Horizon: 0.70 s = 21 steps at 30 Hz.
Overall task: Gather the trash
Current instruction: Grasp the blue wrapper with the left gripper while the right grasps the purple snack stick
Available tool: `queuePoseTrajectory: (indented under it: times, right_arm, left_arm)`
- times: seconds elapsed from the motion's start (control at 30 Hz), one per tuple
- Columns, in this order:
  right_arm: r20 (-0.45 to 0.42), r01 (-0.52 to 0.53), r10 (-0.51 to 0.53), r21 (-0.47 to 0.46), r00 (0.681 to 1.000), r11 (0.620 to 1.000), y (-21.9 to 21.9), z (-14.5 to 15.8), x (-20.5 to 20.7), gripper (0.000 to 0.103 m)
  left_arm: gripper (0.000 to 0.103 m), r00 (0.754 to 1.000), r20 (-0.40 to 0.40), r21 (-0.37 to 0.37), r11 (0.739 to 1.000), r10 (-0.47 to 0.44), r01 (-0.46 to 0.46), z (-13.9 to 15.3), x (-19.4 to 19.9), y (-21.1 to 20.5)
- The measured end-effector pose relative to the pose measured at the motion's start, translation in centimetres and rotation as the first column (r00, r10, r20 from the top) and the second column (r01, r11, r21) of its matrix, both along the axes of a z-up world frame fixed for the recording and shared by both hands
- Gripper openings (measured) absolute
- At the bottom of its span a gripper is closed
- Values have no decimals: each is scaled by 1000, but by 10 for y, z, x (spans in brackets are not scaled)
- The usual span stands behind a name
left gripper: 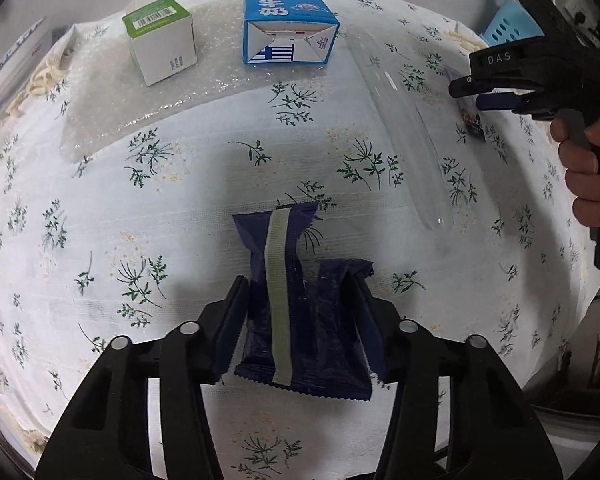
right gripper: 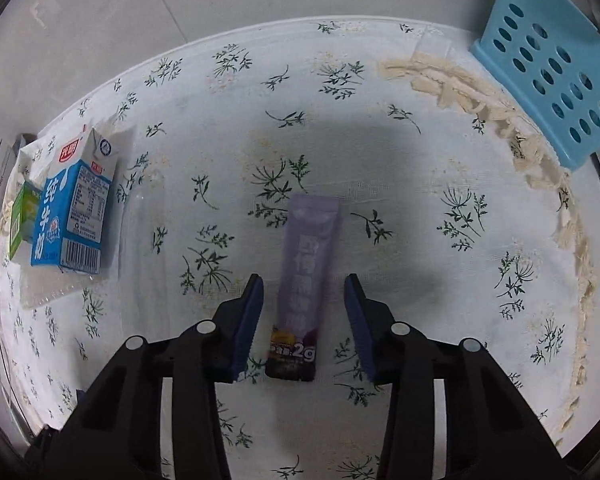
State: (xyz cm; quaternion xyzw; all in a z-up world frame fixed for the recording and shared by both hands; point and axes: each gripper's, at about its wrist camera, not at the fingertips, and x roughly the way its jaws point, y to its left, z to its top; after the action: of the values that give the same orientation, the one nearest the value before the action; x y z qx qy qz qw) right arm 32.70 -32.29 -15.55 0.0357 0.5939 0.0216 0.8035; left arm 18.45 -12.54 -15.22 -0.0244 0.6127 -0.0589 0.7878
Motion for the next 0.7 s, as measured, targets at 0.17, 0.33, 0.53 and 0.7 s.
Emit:
queuePoseTrajectory:
  times: [0.17, 0.33, 0.53, 0.7]
  right_arm:
    - [-14, 21, -22, -39, 1000, 999, 6, 0, 6, 19]
    - [-14, 29, -29, -30, 999, 999, 7, 1, 6, 15]
    - [15, 27, -27, -14, 1000, 1000, 8, 10, -7, 15]
    - [55, 22, -22, 5, 998, 1000, 9, 23, -34, 15]
  left_arm:
    - [39, 1000, -8, -9, 1000, 19, -19, 0, 0, 4]
    - [33, 1000, -6, -24, 1000, 15, -15, 3, -1, 5]
    - [32, 999, 18, -40, 999, 28, -28, 11, -9, 14]
    - [32, 998, 38, -48, 998, 46, -44, 16, -17, 25]
